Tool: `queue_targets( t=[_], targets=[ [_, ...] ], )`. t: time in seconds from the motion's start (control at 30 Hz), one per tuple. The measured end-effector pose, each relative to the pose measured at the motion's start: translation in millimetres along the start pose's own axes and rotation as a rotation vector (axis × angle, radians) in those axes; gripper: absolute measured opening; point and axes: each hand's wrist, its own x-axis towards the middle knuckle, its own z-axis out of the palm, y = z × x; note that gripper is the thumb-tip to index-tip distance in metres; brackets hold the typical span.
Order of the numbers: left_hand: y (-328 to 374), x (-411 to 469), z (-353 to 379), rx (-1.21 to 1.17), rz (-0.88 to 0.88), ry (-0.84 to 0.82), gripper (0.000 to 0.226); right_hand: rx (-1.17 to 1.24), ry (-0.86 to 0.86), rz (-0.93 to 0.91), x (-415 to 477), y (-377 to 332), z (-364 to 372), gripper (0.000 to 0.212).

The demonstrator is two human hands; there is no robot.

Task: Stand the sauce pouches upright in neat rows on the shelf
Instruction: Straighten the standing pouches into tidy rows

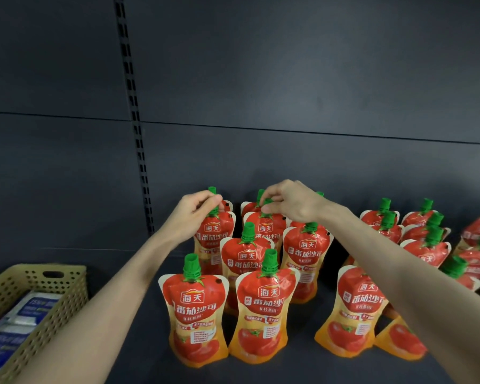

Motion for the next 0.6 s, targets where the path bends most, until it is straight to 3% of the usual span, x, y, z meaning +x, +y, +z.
queue_targets(
  t=[0.17,0.6],
  targets=[
    [-4.5,-2.6,-3.8,-0.024,-0.035,-0.047,0.018,0.022,-0.001,-0.005,1.5,-0.1,0.3,0.017],
    [-8.9,-0.4,-8.5,0.038,-0.028,-0.076,0.023,0.018,-0.023,-0.025,2.8,-3.4,1.3,0.015]
  ],
)
